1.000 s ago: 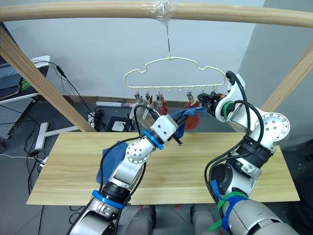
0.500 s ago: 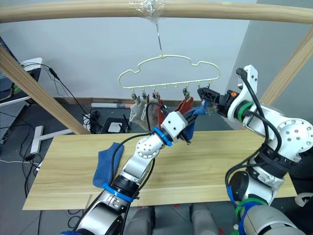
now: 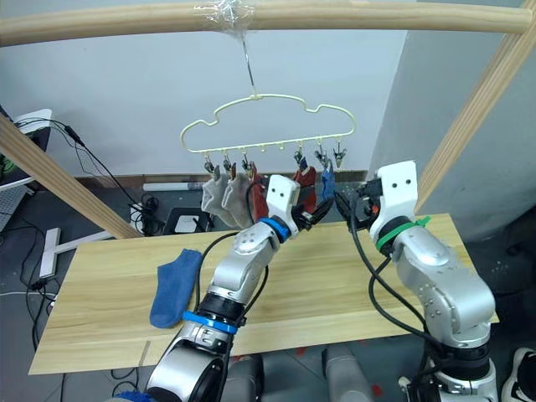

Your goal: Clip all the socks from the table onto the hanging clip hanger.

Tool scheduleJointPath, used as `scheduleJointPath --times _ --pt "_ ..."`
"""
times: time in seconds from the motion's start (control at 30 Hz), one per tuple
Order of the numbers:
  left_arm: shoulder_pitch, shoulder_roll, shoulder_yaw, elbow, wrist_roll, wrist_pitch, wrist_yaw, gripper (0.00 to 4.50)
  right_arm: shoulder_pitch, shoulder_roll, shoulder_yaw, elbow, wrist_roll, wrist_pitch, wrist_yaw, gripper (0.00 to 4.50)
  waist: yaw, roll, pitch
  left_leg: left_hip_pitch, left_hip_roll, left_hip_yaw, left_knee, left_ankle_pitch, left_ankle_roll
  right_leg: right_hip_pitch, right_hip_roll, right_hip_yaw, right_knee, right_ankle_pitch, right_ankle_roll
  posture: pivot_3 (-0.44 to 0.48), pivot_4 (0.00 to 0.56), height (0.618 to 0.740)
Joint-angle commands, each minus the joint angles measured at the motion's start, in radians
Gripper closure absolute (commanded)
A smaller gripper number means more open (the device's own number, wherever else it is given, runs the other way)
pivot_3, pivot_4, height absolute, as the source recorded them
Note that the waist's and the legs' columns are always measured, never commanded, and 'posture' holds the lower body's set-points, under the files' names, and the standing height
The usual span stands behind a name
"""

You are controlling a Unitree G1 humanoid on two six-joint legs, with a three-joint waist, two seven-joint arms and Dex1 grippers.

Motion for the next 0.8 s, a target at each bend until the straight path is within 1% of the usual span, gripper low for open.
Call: scheduleJointPath --times 0.03,0.07,0.1,0.13,0.2,0.27,0.37,0.4,0.43,0.53,0.63,0.8 --pt "0.035 0.068 0.007 -0.174 -0.026 0.061 -0.050 0.11 0.021 0.054 0.056 0.029 -0.101 -0.155 -0.037 0.00 -0.001 0.000 0.000 0.000 0.000 0.000 0.000 0.000 0.000 0.000 0.000 0.000 0.000 0.000 0.000 -0.077 0.219 0.740" --pt "0.047 0.094 0.010 -0.218 -0.037 0.087 -0.066 0.11 0.023 0.072 0.063 0.045 -0.123 -0.180 -0.047 0.00 0.001 0.000 0.000 0.000 0.000 0.000 -0.001 0.000 0.000 0.000 0.000 0.000 0.000 0.000 0.000 -0.060 0.220 0.740" --pt "0.060 0.121 0.009 -0.259 -0.041 0.105 -0.083 0.08 0.024 0.087 0.066 0.061 -0.143 -0.200 -0.055 0.39 0.002 0.000 0.000 0.000 0.000 0.000 -0.001 0.000 0.000 0.000 0.000 0.000 0.000 0.000 0.000 -0.060 0.220 0.740" --pt "0.074 0.157 0.007 -0.304 -0.042 0.119 -0.102 0.08 0.023 0.099 0.072 0.077 -0.159 -0.217 -0.058 0.60 0.004 0.000 0.000 0.000 0.000 0.000 -0.001 0.000 0.000 0.000 0.000 0.000 0.000 0.000 0.000 -0.060 0.220 0.740" --pt "0.088 0.207 0.008 -0.363 -0.051 0.136 -0.132 0.08 0.017 0.116 0.078 0.110 -0.186 -0.247 -0.057 1.29 0.012 0.000 0.000 0.000 0.000 0.000 -0.001 0.000 0.000 0.000 0.000 0.000 0.000 0.000 0.000 -0.032 0.221 0.740" --pt "0.092 0.239 0.024 -0.420 -0.081 0.165 -0.152 0.08 0.007 0.128 0.075 0.137 -0.212 -0.275 -0.062 1.29 0.023 0.000 0.000 0.001 0.000 0.000 0.000 0.000 0.000 0.000 0.000 0.000 0.000 0.000 0.000 -0.032 0.221 0.740" --pt "0.088 0.288 0.049 -0.492 -0.119 0.202 -0.177 0.08 -0.014 0.147 0.067 0.179 -0.236 -0.317 -0.061 1.29 0.030 0.000 0.000 0.001 0.000 0.000 0.000 0.000 0.000 0.000 0.000 0.000 0.000 0.000 -0.001 -0.006 0.222 0.740" --pt "0.087 0.305 0.058 -0.514 -0.130 0.210 -0.185 0.08 -0.022 0.151 0.065 0.194 -0.243 -0.330 -0.060 1.44 0.031 0.000 0.000 0.001 0.000 0.000 0.000 0.000 0.000 0.000 0.000 0.000 0.000 0.000 -0.001 0.000 0.221 0.740" --pt "0.088 0.321 0.064 -0.533 -0.138 0.219 -0.193 0.08 -0.031 0.156 0.065 0.210 -0.250 -0.338 -0.057 1.65 0.032 0.000 0.000 0.001 0.000 0.000 0.000 0.000 0.000 0.000 0.000 0.000 0.000 0.000 -0.001 0.006 0.222 0.740" --pt "0.099 0.362 0.070 -0.570 -0.150 0.238 -0.203 0.08 -0.052 0.165 0.068 0.246 -0.266 -0.358 -0.052 2.59 0.033 0.000 0.000 0.001 0.000 0.000 -0.001 0.000 0.000 0.001 0.000 0.000 0.000 0.000 -0.001 0.010 0.221 0.740" --pt "0.113 0.382 0.078 -0.590 -0.163 0.249 -0.202 0.08 -0.078 0.174 0.053 0.286 -0.277 -0.373 -0.054 2.59 0.036 0.000 0.000 0.001 0.000 0.000 -0.001 0.000 0.000 0.001 0.000 0.000 0.000 0.000 -0.001 0.021 0.221 0.740" --pt "0.120 0.386 0.083 -0.590 -0.161 0.242 -0.188 0.08 -0.118 0.182 0.036 0.346 -0.292 -0.395 -0.051 2.59 0.041 0.000 0.000 0.001 0.000 0.000 0.000 0.000 0.000 0.001 0.000 0.000 0.001 0.000 -0.001 0.031 0.218 0.740"
